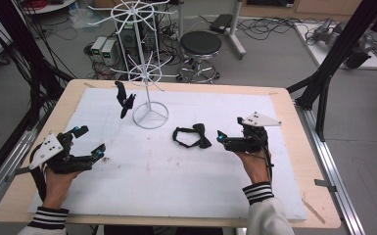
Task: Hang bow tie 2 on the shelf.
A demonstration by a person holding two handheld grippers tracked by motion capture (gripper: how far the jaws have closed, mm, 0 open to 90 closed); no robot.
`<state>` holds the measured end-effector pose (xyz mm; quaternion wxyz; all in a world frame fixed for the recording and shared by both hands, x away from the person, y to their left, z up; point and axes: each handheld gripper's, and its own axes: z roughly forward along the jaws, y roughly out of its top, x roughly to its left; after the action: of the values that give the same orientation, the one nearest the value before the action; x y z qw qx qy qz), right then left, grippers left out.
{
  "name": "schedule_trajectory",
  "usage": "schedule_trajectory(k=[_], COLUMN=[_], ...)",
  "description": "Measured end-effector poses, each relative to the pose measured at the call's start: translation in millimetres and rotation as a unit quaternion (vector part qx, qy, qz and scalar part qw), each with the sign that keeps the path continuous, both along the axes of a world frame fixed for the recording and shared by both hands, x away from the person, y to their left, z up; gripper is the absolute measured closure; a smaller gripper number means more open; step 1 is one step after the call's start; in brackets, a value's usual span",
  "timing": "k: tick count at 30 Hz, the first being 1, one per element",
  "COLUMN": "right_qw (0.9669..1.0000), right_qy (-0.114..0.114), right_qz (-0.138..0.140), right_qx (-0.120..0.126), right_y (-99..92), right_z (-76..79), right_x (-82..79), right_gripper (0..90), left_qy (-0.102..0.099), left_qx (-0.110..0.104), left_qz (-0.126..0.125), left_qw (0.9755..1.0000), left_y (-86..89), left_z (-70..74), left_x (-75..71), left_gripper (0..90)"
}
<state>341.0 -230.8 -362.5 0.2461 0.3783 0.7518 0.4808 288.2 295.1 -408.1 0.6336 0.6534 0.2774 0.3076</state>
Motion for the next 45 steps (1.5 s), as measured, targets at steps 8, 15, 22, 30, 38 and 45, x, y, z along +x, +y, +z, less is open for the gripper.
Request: schedule_trajectory(k=[8,15,22,30,38,45], right_qw=[0.9995,0.9967,0.9909,0.9844,0.9766,0.9709], right_qy=[0.021,0.059,0.099,0.133,0.166,0.183], right_qz=[0.011,0.035,0.039,0.041,0.046,0.049], right_qx=[-0.022,-0.043,-0.083,-0.108,-0.129,-0.147], right_y=[10.7,22.1,37.0,52.5,63.0,71.6], right_z=[8.0,10.6,7.0,4.8,-2.6,-8.4], right_x=[16.3,31.6,47.7,64.5,79.4,87.8], right_gripper=[10.9,10.9,10.9,11.0,11.2,15.1], left_qy=[0.001,0.001,0.001,-0.001,0.000,0.002], left_qx=[0.009,0.010,0.010,0.009,0.013,0.012], left_qz=[0.002,0.002,0.002,0.003,0.001,0.001], left_qw=[1.0000,0.9999,0.9999,0.9999,0.9999,0.9999], left_y=[-3.6,-3.8,-4.5,-4.1,-4.7,-4.1], left_z=[-3.7,-4.0,-4.5,-4.5,-4.8,-6.6], left_x=[0.3,0.1,0.2,0.0,-0.1,0.4], left_gripper=[11.7,11.7,11.7,11.7,11.7,11.7])
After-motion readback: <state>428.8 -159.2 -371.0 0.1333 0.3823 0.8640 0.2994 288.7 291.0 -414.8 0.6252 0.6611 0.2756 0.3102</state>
